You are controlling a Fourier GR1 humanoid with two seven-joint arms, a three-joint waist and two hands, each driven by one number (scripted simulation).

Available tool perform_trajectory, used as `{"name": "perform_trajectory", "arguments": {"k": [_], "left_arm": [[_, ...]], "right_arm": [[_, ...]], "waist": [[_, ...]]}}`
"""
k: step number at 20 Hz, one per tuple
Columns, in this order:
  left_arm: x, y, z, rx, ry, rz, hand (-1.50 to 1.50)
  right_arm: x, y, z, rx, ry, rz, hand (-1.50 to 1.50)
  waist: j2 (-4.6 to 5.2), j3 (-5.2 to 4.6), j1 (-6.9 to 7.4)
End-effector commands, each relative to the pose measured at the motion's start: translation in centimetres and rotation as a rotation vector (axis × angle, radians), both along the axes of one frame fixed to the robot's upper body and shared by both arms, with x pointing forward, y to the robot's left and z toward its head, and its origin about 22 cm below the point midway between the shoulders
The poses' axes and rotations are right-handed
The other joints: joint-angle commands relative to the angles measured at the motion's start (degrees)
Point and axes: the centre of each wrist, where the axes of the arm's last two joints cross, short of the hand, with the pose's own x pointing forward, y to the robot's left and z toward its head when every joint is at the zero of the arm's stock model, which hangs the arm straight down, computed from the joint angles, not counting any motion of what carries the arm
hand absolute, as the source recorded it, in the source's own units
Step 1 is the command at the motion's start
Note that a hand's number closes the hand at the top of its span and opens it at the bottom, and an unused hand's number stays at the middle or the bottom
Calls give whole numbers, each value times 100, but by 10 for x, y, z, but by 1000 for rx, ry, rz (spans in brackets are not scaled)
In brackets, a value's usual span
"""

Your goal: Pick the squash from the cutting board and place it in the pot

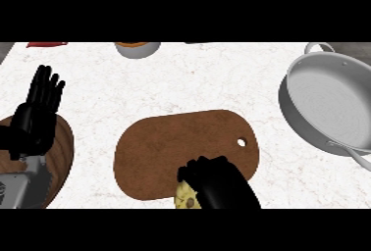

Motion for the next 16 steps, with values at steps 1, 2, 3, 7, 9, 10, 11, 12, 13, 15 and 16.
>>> {"name": "perform_trajectory", "arguments": {"k": [1, 2, 3, 7, 9, 10, 11, 12, 13, 15, 16], "left_arm": [[4, 2, 6, 2, -6, 7, 0], [4, -7, -2, -18, -20, -5, 0], [6, -7, 3, -9, -16, -23, 0], [4, -30, 1, -14, -27, -58, 0], [-1, -11, 0, 3, -33, -61, 0], [-1, -15, -6, -15, -25, -78, 0], [9, -5, 16, -12, -32, -63, 0], [12, 3, 16, 12, -56, -57, 0], [11, -11, 14, -6, -42, -65, 0], [16, -12, 4, 10, -40, -57, 0], [5, -18, 10, -10, -27, -70, 0]], "right_arm": [[-33, -38, 40, 144, -132, -213, 150], [-38, -46, 57, 166, -174, -246, 150], [-41, -58, 66, 204, -221, -289, 150], [-69, -100, 94, 210, -311, -402, 150], [-67, -121, 97, 237, -325, -472, 150], [-58, -128, 98, 232, -335, -491, 150], [-62, -139, 105, 205, -328, -496, 150], [-62, -146, 105, 198, -324, -516, 150], [-58, -151, 104, 178, -307, -530, 150], [-44, -171, 103, 131, -295, -560, 150], [-40, -178, 99, 140, -271, -574, 150]], "waist": [[38, 1, 15], [66, -6, 88], [77, 0, 121], [124, 4, 301], [150, 7, 401], [163, 4, 439], [163, 7, 412], [166, 7, 388], [160, 6, 419], [178, 6, 394], [154, 11, 444]]}}
